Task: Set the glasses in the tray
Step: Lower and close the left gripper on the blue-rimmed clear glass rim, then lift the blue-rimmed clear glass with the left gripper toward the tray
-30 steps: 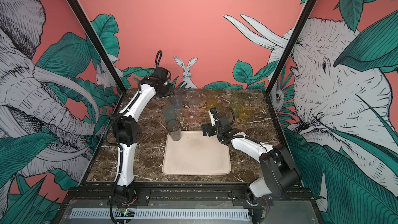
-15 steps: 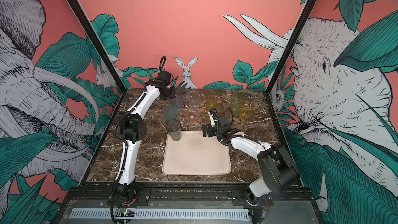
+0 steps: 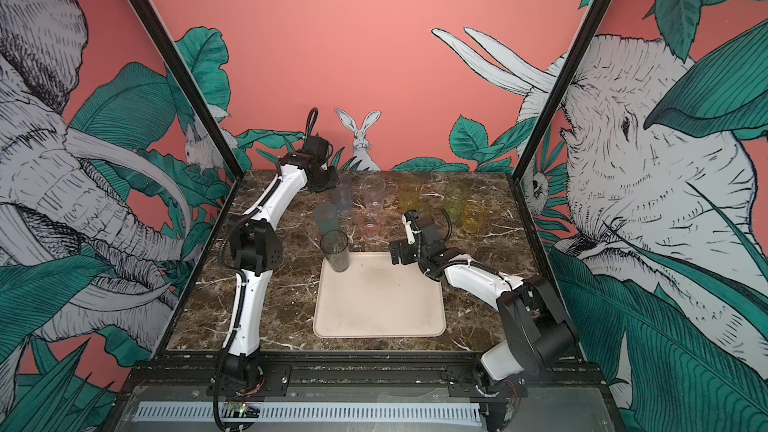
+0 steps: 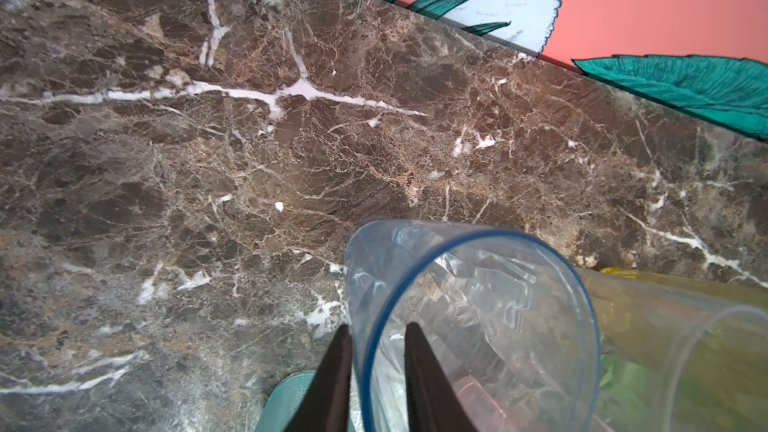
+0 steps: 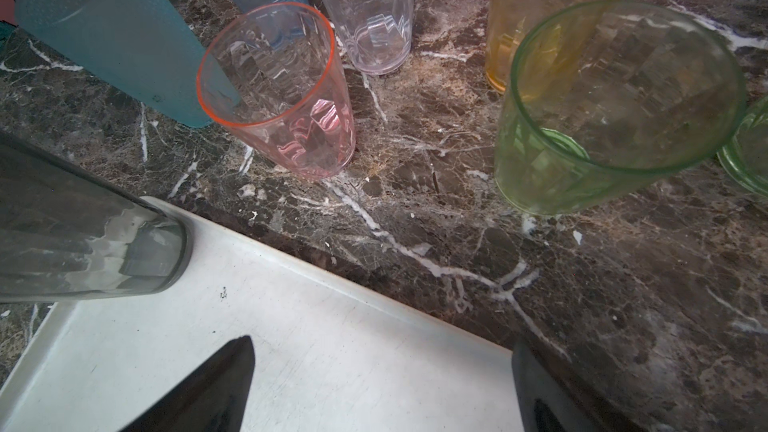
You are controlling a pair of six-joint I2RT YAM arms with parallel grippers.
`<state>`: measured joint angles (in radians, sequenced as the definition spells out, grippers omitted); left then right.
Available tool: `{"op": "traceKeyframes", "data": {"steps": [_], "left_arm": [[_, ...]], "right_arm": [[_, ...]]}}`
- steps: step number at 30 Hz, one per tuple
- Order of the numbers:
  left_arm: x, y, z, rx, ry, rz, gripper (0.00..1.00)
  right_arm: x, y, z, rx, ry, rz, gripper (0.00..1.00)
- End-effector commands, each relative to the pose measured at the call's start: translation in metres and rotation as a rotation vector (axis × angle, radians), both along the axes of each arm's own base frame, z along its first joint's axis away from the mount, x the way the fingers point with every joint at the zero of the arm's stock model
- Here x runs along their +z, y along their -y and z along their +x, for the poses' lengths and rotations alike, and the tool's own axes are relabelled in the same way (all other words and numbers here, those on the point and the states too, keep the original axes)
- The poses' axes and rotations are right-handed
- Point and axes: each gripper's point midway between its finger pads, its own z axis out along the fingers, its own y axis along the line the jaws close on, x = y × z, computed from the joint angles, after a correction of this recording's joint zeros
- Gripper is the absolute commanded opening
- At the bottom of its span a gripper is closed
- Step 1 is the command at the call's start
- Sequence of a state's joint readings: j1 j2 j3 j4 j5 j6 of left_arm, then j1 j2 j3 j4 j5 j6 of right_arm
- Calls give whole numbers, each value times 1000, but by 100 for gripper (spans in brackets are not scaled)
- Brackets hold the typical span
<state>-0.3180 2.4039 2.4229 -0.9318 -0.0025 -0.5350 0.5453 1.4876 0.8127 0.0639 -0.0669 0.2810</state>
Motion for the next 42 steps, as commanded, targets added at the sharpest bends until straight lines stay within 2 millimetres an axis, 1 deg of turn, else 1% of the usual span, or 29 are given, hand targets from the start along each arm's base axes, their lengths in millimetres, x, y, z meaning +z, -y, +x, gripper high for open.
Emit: {"op": "traceKeyframes", "data": {"steps": [1, 7, 15, 21, 26, 29, 34, 38, 42], "left_arm": [[9, 1, 3, 9, 18, -24, 24], [6, 3, 3, 8, 10, -35, 15], [6, 5, 3, 7, 6, -46, 9], [13, 5, -1, 7, 5, -58, 3], [28, 6, -3, 3, 30, -76, 0], [37, 5, -7, 3, 40, -77, 0], [55, 0, -18, 9, 70, -84, 0], [74, -5, -29, 13, 100, -87, 0], [89, -10, -45, 25, 131, -103, 0]], "right_arm": [[12, -6, 6, 2, 24, 17, 99], [12, -6, 6, 0, 23, 16, 99], [11, -7, 6, 2, 16, 15, 99], [10, -7, 6, 1, 14, 16, 99], [10, -7, 6, 0, 12, 15, 99], [10, -7, 6, 0, 12, 16, 99], [11, -6, 6, -1, 13, 16, 99], [10, -7, 6, 1, 10, 17, 99], [10, -8, 6, 1, 8, 19, 99]]}}
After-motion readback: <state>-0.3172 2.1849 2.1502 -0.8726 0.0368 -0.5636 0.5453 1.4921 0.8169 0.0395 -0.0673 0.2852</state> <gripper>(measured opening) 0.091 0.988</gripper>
